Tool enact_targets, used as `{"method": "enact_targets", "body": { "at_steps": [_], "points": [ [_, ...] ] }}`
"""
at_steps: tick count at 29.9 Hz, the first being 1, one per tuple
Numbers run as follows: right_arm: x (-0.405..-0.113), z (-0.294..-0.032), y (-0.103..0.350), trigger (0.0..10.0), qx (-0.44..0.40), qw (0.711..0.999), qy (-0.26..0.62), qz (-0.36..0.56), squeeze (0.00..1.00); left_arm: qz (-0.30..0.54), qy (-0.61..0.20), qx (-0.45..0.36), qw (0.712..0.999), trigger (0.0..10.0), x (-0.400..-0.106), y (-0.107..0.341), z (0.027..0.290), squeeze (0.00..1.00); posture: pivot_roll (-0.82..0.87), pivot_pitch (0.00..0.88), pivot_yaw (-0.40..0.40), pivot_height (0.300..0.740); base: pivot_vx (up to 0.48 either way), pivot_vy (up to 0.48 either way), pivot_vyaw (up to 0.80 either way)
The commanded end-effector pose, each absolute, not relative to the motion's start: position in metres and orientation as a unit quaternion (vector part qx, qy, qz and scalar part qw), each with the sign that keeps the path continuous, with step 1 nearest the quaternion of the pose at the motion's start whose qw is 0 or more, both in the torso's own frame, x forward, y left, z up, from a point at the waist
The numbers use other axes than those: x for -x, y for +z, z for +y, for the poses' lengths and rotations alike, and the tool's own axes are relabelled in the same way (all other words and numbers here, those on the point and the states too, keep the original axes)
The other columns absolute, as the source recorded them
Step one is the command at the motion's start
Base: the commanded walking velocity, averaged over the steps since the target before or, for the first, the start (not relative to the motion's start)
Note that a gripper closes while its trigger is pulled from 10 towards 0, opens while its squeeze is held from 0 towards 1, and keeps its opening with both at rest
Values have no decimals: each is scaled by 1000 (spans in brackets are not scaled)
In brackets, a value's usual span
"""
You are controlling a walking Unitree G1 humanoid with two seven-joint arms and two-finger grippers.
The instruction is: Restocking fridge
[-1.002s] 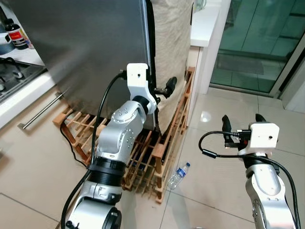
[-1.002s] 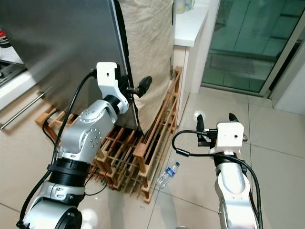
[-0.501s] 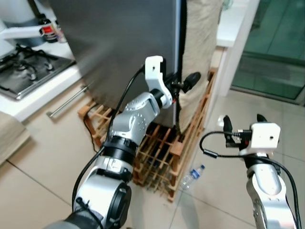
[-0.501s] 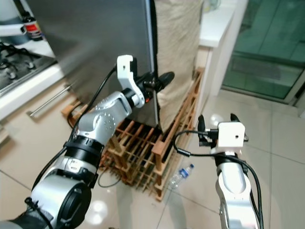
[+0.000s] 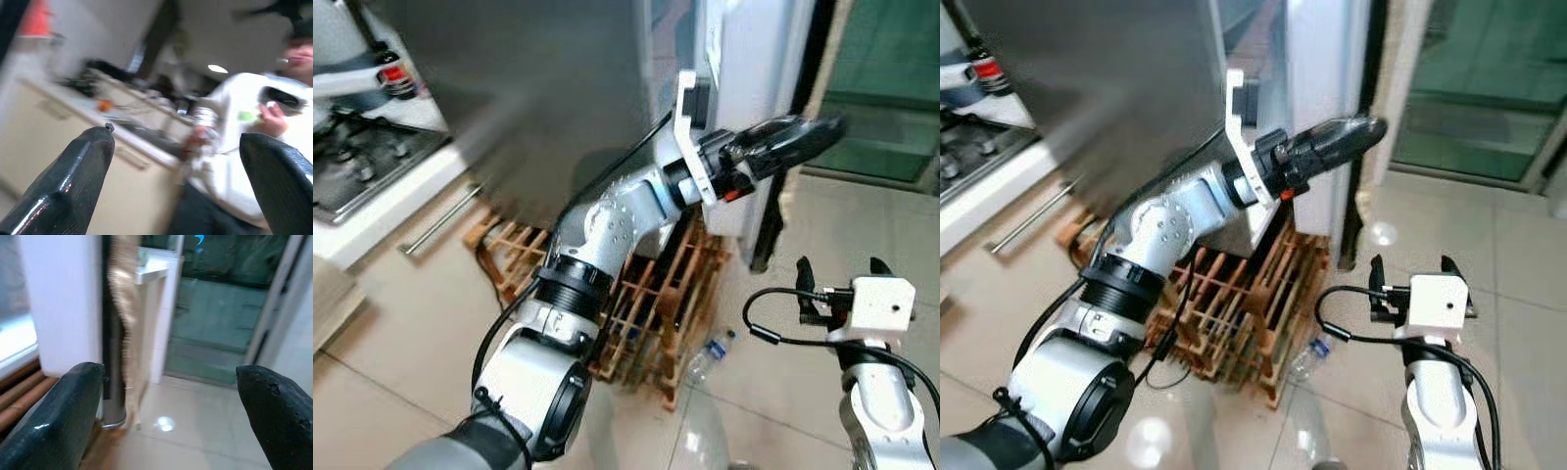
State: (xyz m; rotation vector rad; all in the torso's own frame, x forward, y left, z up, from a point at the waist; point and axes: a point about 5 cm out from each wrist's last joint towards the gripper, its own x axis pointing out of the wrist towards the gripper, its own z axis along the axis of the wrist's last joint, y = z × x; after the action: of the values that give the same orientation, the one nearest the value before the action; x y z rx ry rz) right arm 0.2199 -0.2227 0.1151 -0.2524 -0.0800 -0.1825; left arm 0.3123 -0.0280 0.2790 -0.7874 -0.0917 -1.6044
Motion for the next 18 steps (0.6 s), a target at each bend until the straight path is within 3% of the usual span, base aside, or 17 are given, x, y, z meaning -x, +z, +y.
{"method": "enact_targets", "body": {
  "at_steps": [1, 2, 3, 4, 5, 6, 9, 12, 15, 18],
  "points": [
    [-218, -218, 124, 10000, 143, 984, -85, -66, 0, -64, -773, 433, 459, 10000, -248, 323, -105, 0, -335, 0, 147, 740, 0, 0, 0],
    [-218, -217, 129, 10000, 146, 983, -84, -75, 0, -85, -744, 430, 505, 10000, -267, 323, -83, 0, -324, 0, 142, 740, 0, 0, 0],
    [-222, -220, 129, 10000, 114, 986, -98, -66, 0, -113, -697, 391, 590, 10000, -290, 314, -53, 0, -299, 0, 137, 740, 0, 0, 0],
    [-225, -222, 127, 10000, 92, 988, -108, -59, 0, -120, -670, 368, 634, 10000, -300, 306, -39, 0, -280, 0, 134, 740, 0, 0, 0],
    [-225, -222, 127, 10000, 92, 988, -108, -59, 0, -120, -670, 368, 634, 10000, -300, 306, -39, 0, -280, 0, 134, 740, 0, 0, 0],
    [-226, -223, 126, 10000, 78, 989, -114, -54, 0, -121, -655, 354, 657, 10000, -304, 302, -30, 0, -265, 0, 131, 740, 0, 0, 0],
    [-235, -226, 123, 10000, 34, 991, -125, -44, 0, -115, -567, 312, 754, 10000, -322, 276, 23, 0, -218, 0, 126, 740, 0, 0, 0],
    [-250, -219, 125, 10000, 22, 994, -98, -38, 0, -108, -437, 261, 854, 10000, -327, 251, 98, 0, -139, 0, 101, 740, 0, 0, 0],
    [-259, -216, 125, 10000, 19, 996, -86, -29, 0, -103, -359, 232, 898, 10000, -323, 238, 137, 0, -100, 0, 82, 740, 0, 0, 0],
    [-278, -209, 125, 10000, 11, 998, -61, -15, 0, -92, -174, 192, 962, 10000, -314, 211, 198, 0, -21, 0, 36, 740, 0, 0, 0]
  ]
}}
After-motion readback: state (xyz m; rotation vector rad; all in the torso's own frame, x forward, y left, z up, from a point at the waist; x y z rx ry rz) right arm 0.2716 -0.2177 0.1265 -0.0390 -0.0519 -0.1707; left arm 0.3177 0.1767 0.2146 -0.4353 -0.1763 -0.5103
